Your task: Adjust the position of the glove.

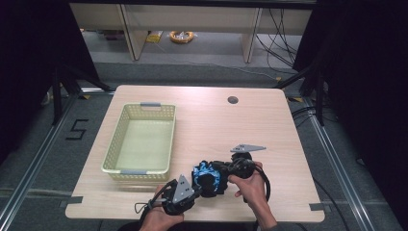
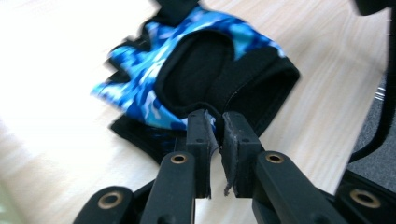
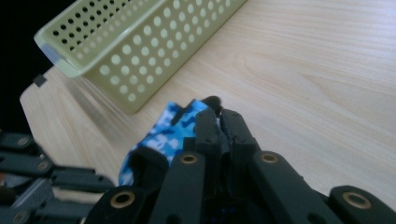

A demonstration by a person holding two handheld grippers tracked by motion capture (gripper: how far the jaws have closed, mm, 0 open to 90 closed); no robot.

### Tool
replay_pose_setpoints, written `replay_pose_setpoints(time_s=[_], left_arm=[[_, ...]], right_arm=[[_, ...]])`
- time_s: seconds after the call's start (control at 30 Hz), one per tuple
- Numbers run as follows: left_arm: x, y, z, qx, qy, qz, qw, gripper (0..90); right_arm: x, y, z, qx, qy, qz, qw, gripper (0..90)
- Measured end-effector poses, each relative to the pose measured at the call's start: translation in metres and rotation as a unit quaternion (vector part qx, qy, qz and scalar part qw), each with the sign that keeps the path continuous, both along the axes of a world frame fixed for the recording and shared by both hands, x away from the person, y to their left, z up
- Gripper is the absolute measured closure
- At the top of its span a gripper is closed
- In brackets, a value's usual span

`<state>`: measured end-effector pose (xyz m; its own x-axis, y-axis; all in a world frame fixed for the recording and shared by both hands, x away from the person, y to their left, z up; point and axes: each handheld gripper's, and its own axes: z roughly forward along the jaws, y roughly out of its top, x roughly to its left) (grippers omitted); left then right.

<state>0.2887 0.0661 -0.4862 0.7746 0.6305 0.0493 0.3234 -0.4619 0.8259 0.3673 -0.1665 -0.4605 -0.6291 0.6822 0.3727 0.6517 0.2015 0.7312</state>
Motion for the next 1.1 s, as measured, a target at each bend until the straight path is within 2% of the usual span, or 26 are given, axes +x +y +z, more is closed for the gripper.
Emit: replay_pose_setpoints(time_s=[0.13,0.17,0.2,0.23,0.27,0.3,0.33,0.37,0.4,0.43,0.47,0.5,0.53,0.57,0.6,0.7,0.73,0.77,0.87,0.9,0.93,0.97,1.0,1.03,1.07,1.1], left_arm=[[0.008,0.006,0.003,-0.003,-0.002,0.001,1.0,81.5],[0.017,0.013,0.004,0.0,-0.003,0.006,1.0,81.6],[0.023,0.017,0.004,0.003,-0.003,0.009,1.0,81.9],[0.027,0.017,0.002,-0.016,0.003,0.017,0.9997,82.3],[0.031,0.019,0.002,-0.007,-0.001,0.014,0.9999,83.0],[0.036,0.02,0.002,-0.008,-0.001,0.011,0.9999,86.5],[0.039,0.021,0.002,-0.003,-0.001,0.008,1.0,86.4],[0.041,0.02,0.0,-0.006,-0.001,0.006,1.0,86.2],[0.043,0.018,-0.001,-0.001,0.004,0.005,1.0,86.0],[0.043,0.018,-0.001,-0.001,0.004,0.005,1.0,85.8],[0.043,0.012,-0.007,-0.004,0.012,0.006,0.9999,85.7],[0.043,0.012,-0.008,0.002,0.006,0.001,1.0,85.6],[0.043,0.011,-0.01,0.009,0.011,0.004,0.9999,85.6],[0.043,0.009,-0.011,0.0,0.013,0.002,0.9999,85.6],[0.044,0.009,-0.011,0.011,0.009,0.0,0.9999,85.6],[0.045,0.007,-0.009,-0.001,0.013,0.002,0.9999,85.6],[0.045,0.007,-0.009,-0.001,0.013,0.002,0.9999,85.5],[0.045,0.006,-0.01,-0.009,0.009,0.003,0.9999,85.4],[0.044,0.006,-0.011,-0.001,0.008,0.001,1.0,85.1],[0.045,0.008,-0.011,0.012,0.01,0.001,0.9999,85.0],[0.044,0.007,-0.013,0.001,0.017,0.001,0.9999,85.0],[0.045,0.007,-0.014,0.0,0.009,-0.003,1.0,84.9],[0.045,0.007,-0.014,0.0,0.009,-0.003,1.0,84.8],[0.044,0.008,-0.014,0.002,0.013,-0.001,0.9999,84.7],[0.044,0.008,-0.014,0.002,0.013,-0.001,0.9999,84.7],[0.044,0.008,-0.014,-0.002,0.016,-0.003,0.9999,84.7]], right_arm=[[-0.01,-0.004,0.003,0.016,-0.011,-0.016,0.9997,86.4],[-0.014,-0.006,0.005,0.011,-0.018,-0.016,0.9996,86.4],[-0.018,-0.005,0.005,0.021,-0.009,-0.022,0.9995,86.4],[-0.019,-0.006,0.003,0.011,-0.023,-0.023,0.9994,86.4],[-0.022,-0.007,0.003,0.009,-0.025,-0.026,0.9993,86.4],[-0.025,-0.008,0.002,0.018,-0.021,-0.023,0.9993,86.4],[-0.026,-0.009,0.0,0.016,-0.026,-0.024,0.9992,86.4],[-0.031,-0.009,0.001,0.02,-0.008,-0.032,0.9993,86.4],[-0.031,-0.01,-0.002,0.016,-0.015,-0.03,0.9993,86.4],[-0.031,-0.01,-0.002,0.016,-0.015,-0.03,0.9993,86.4],[-0.037,-0.009,-0.006,0.012,-0.013,-0.031,0.9994,86.3],[-0.039,-0.008,-0.009,-0.001,-0.013,-0.035,0.9993,86.2],[-0.042,-0.007,-0.011,0.005,-0.001,-0.04,0.9992,86.2],[-0.041,-0.008,-0.014,-0.004,-0.011,-0.032,0.9994,86.0],[-0.043,-0.008,-0.016,-0.008,-0.006,-0.033,0.9994,85.8],[-0.051,-0.006,-0.016,-0.005,0.001,-0.034,0.9994,84.9],[-0.05,-0.007,-0.017,-0.012,-0.012,-0.025,0.9996,84.2],[-0.052,-0.006,-0.018,-0.02,-0.005,-0.024,0.9995,82.5],[-0.054,-0.005,-0.024,-0.041,0.004,-0.013,0.9991,78.4],[-0.055,-0.004,-0.027,-0.048,0.009,-0.003,0.9988,75.9],[-0.055,-0.003,-0.029,-0.052,0.014,0.001,0.9985,74.4],[-0.055,-0.002,-0.031,-0.054,0.013,0.002,0.9985,71.9],[-0.055,-0.002,-0.031,-0.054,0.013,0.002,0.9985,71.9],[-0.055,-0.002,-0.029,-0.054,0.025,0.013,0.9981,64.7],[-0.055,-0.002,-0.029,-0.054,0.025,0.013,0.9981,64.7],[-0.057,-0.005,-0.023,-0.06,0.009,0.013,0.9981,62.0]])
